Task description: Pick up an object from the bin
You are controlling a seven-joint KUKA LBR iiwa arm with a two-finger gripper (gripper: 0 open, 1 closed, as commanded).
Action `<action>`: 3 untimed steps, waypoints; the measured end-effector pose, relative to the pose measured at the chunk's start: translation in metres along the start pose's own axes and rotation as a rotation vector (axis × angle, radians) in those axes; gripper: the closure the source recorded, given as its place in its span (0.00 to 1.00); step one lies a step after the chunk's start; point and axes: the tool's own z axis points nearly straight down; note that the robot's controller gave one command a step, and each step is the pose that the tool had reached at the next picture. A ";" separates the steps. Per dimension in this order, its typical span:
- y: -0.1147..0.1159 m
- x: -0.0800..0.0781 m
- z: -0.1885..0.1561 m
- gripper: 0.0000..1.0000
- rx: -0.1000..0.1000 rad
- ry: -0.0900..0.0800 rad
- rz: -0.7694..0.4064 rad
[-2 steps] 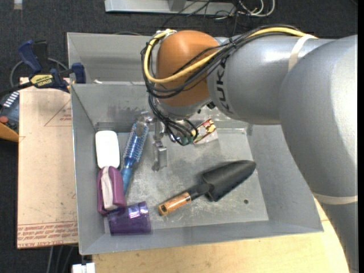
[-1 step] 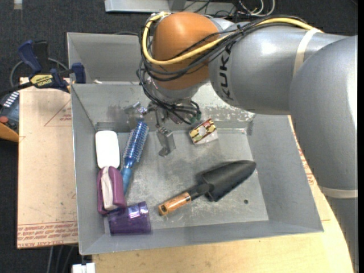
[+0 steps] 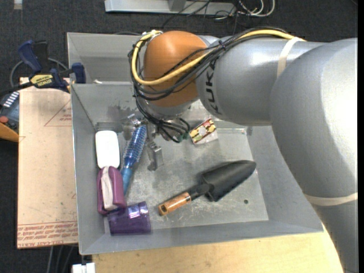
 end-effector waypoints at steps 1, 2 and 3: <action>-0.015 -0.008 0.048 0.00 0.007 -0.014 -0.561; 0.000 -0.004 0.063 1.00 0.002 0.003 -0.216; -0.001 -0.004 0.063 1.00 0.002 0.003 -0.216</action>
Offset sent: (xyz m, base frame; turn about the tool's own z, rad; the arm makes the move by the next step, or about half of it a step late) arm 0.0041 0.0035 -0.0610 -0.2161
